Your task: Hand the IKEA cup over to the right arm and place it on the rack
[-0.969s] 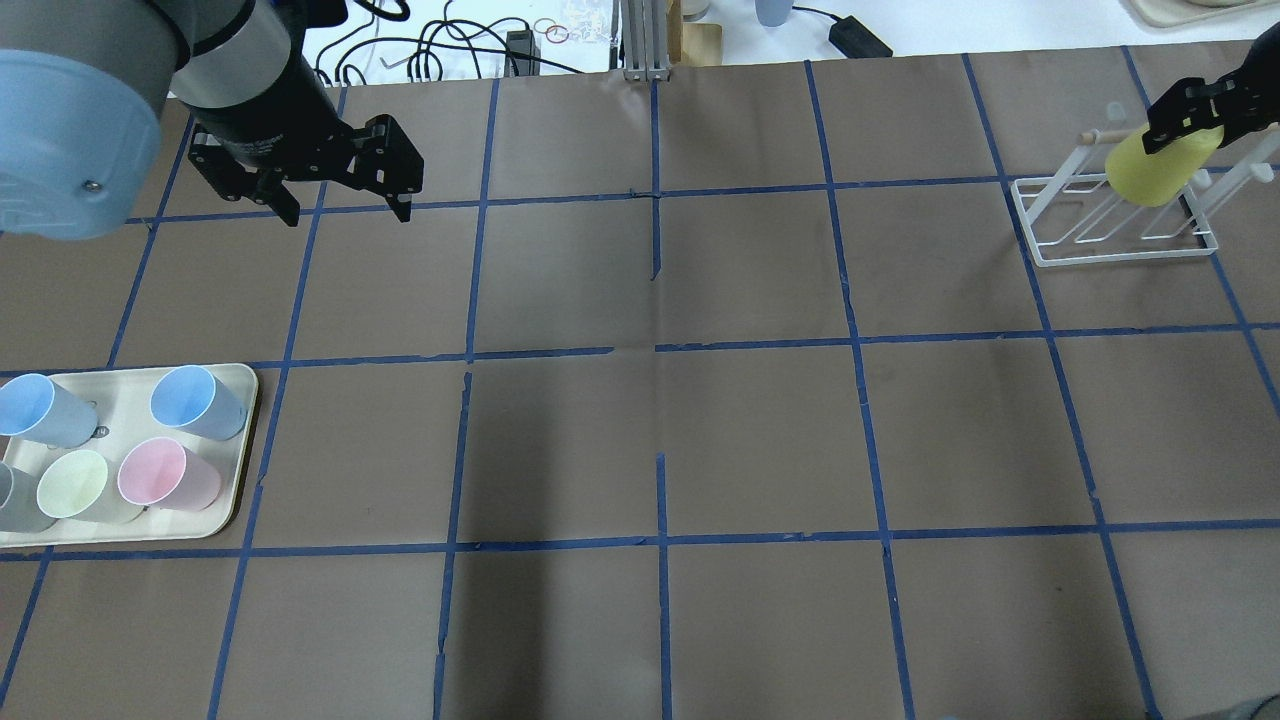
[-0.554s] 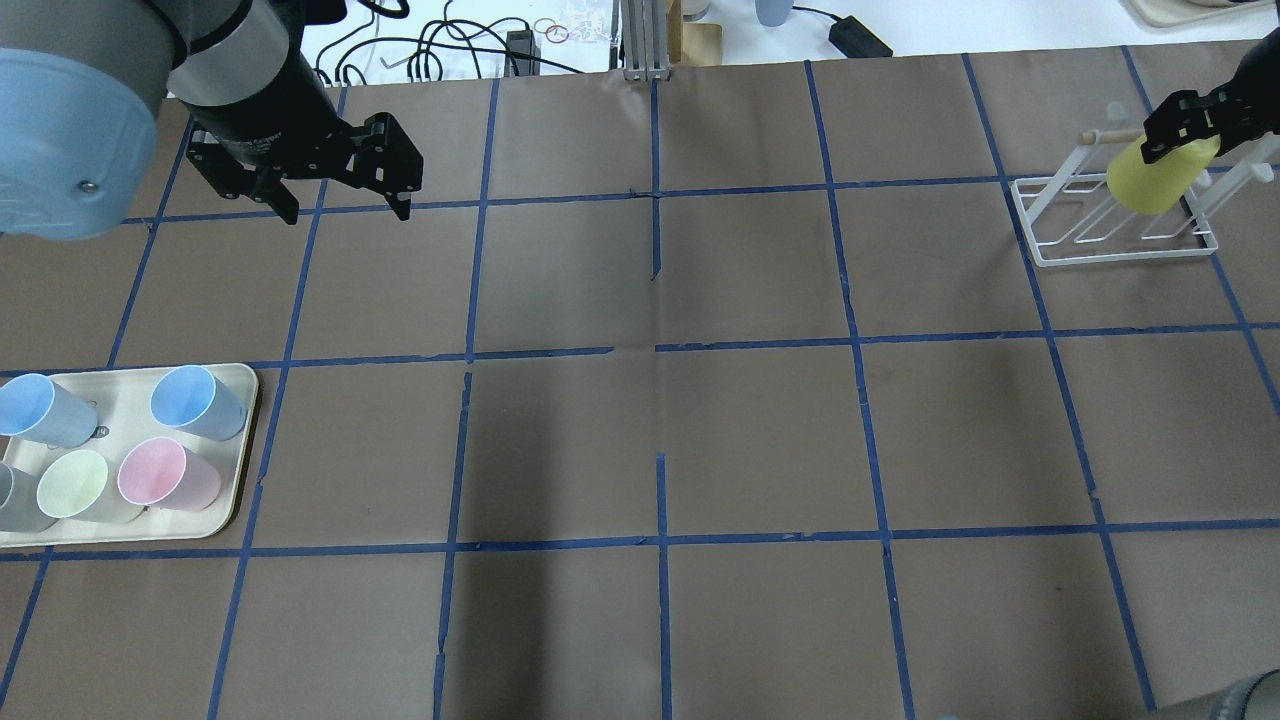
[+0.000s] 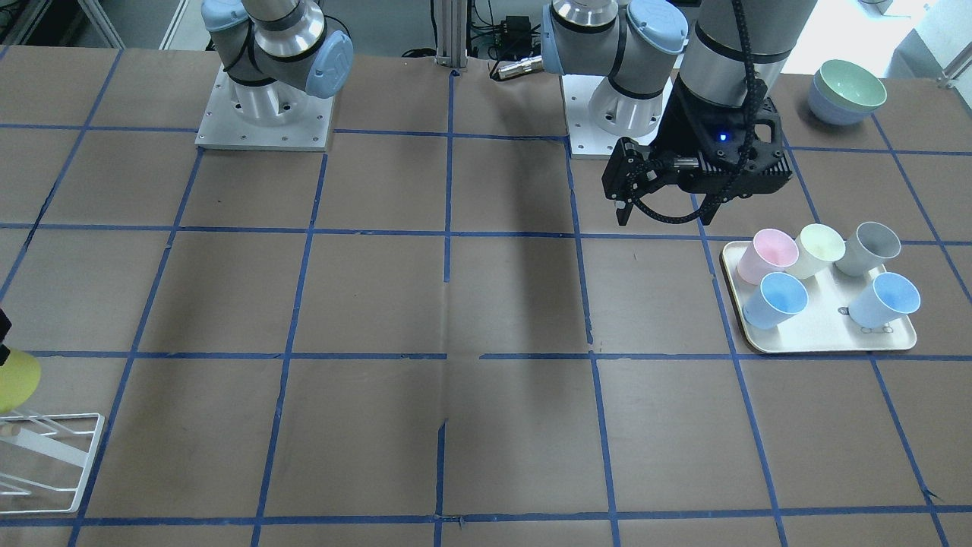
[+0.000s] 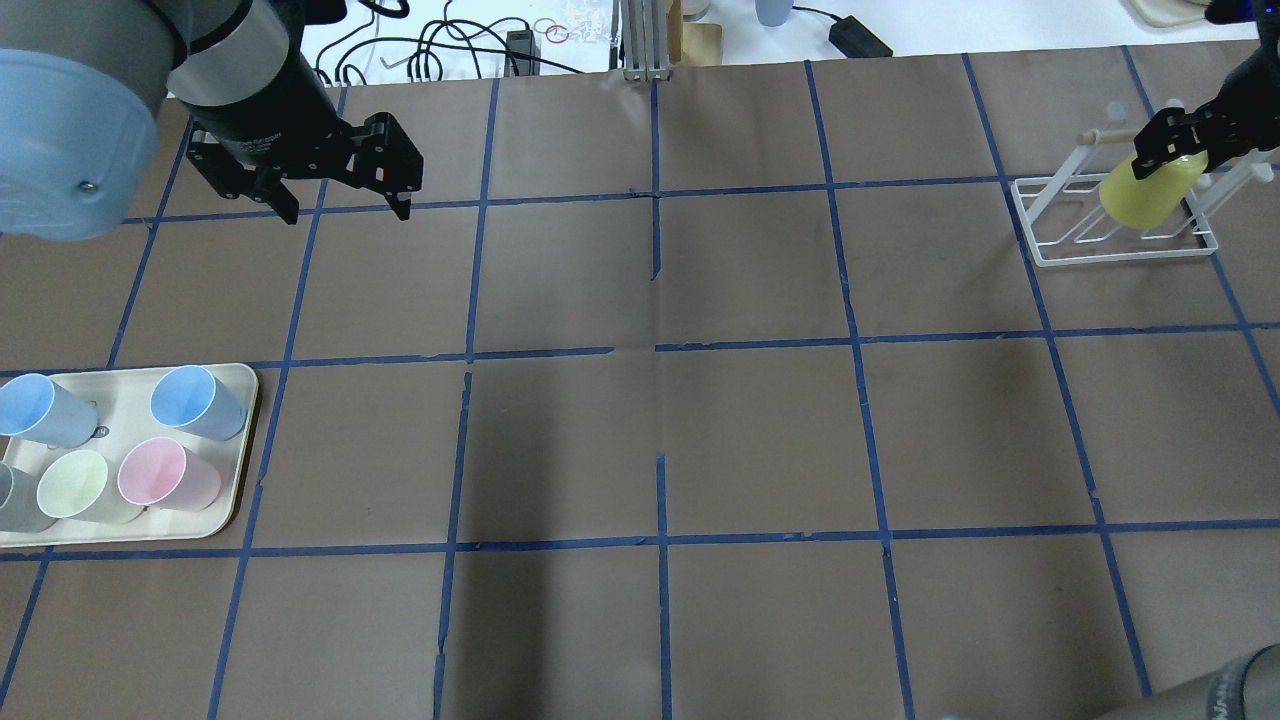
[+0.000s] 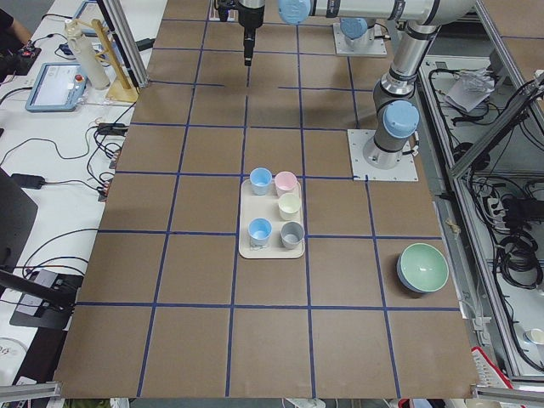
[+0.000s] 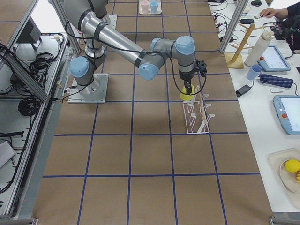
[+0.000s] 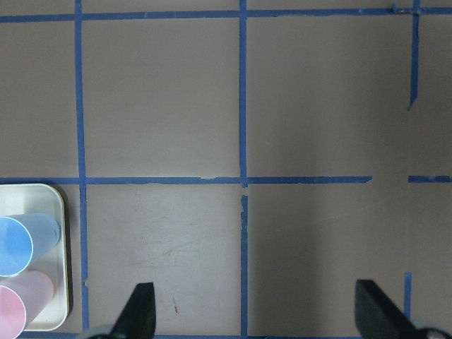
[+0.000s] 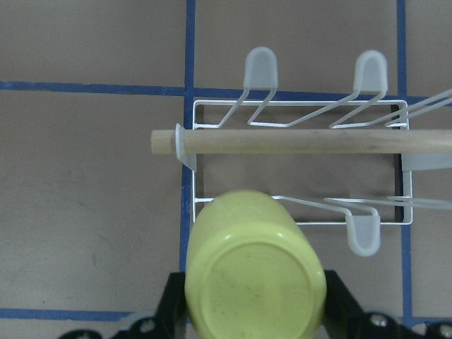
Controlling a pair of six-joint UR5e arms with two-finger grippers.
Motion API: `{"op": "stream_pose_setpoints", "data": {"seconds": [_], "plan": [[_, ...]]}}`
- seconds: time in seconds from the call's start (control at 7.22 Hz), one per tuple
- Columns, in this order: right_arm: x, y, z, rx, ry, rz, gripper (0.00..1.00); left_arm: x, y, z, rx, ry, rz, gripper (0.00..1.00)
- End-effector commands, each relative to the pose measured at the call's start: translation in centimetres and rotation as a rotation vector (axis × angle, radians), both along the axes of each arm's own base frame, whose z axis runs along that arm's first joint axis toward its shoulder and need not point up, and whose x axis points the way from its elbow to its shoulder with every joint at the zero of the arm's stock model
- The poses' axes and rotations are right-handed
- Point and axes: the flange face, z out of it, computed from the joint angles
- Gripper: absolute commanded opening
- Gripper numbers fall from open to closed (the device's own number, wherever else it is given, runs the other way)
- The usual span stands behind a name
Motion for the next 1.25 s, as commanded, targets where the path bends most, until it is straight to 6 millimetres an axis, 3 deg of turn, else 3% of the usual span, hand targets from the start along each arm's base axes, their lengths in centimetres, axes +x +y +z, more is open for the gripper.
{"op": "stream_pose_setpoints", "data": {"seconds": [0.0,0.14,0.42,0.83,0.97,1.11], "plan": [[-0.5,-0.9,-1.7,-0.003,0.002,0.001,0.24,0.0,0.0,0.0,0.001,0.0,0.0,1.0],[-0.7,-1.4,-3.0,0.003,-0.001,0.003,0.24,0.0,0.0,0.0,0.001,0.0,0.0,1.0],[-0.8,-1.5,-3.5,0.008,-0.004,0.001,0.3,-0.1,0.1,0.0,0.001,0.0,-0.002,1.0],[-0.9,-1.7,-4.2,0.017,-0.01,-0.005,0.75,0.0,0.1,0.0,0.001,0.0,0.0,1.0],[-1.0,-1.7,-4.3,0.017,-0.014,-0.007,0.98,0.0,0.1,0.0,0.001,0.0,0.0,1.0],[-0.9,-1.6,-4.5,0.025,-0.012,-0.007,1.0,0.0,0.1,0.0,0.001,0.0,0.0,1.0]]}}
